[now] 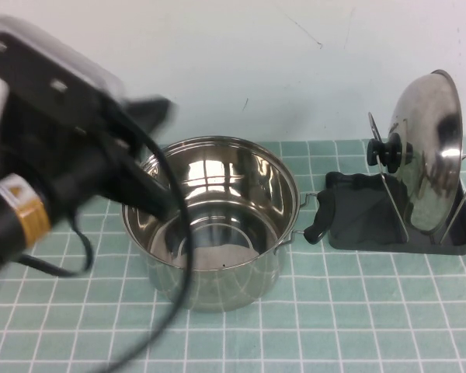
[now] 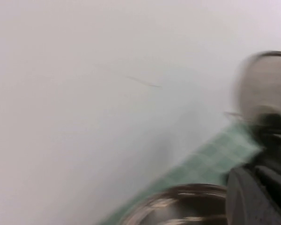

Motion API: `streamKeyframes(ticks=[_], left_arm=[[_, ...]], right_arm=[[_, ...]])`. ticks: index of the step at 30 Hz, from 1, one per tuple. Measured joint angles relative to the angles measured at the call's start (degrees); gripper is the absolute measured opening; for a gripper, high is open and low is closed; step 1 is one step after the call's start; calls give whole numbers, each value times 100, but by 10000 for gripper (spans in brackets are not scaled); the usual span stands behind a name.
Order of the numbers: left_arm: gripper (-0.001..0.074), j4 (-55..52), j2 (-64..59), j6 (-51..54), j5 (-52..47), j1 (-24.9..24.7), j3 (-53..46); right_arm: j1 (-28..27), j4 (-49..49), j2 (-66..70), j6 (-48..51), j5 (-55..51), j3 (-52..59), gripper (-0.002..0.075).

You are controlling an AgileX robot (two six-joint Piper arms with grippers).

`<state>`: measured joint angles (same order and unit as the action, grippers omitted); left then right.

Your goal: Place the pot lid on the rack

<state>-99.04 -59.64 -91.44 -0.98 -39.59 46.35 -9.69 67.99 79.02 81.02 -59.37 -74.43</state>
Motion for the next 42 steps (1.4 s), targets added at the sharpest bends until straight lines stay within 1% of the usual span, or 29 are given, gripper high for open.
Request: streamKeyframes(ticks=[1,3,4,9,11,13,17,22,25,28,30,33,36,39,42], left_arm=[[-2,137,32,215,-420,0,0],[-2,785,121,1071,-1325,0,0],[-2,1318,167,1504,-1711,0,14],[-2,4570,246,4167,-4213,25,493],[-2,5447,310,4896,-4747,37,633],[-2,6210,491,5394,-4812,37,674],[-2,7506,1107,5990,-4526,37,677],[-2,8215,2100,6544,-3848,37,355],[-2,8423,2678,6833,-3410,37,-225],[-2,8685,3167,6934,-2884,37,-971],[-2,8788,3498,6981,-2502,37,-1476],[-2,8817,3998,7157,-1862,37,-2233],[-2,8795,4435,7359,-1500,37,-2774],[-2,8795,4751,7417,-1378,37,-3097],[-2,8795,4922,7453,-1364,37,-3212]], right_arm=[[0,-220,-130,-54,-166,-15,55],[11,-972,-347,-321,-483,-14,25],[43,-1383,-457,-506,-588,-14,18],[250,-4560,-917,-2081,-661,-14,6],[290,-5518,-1041,-2646,-618,-14,5],[290,-5967,-1213,-3058,-514,-14,4],[344,-5767,-1683,-3159,-43,208,4],[600,-5144,-2421,-2892,669,978,4],[652,-4781,-2955,-2697,1032,1707,4],[652,-4379,-3474,-2066,1443,2536,4],[652,-3902,-3854,-1571,1802,3192,4],[652,-3032,-4384,-1153,2255,4048,4],[652,-2516,-4859,-1057,2485,4807,4],[652,-2342,-5176,-1031,2555,5359,4],[652,-2271,-5328,-1031,2568,5719,4]])
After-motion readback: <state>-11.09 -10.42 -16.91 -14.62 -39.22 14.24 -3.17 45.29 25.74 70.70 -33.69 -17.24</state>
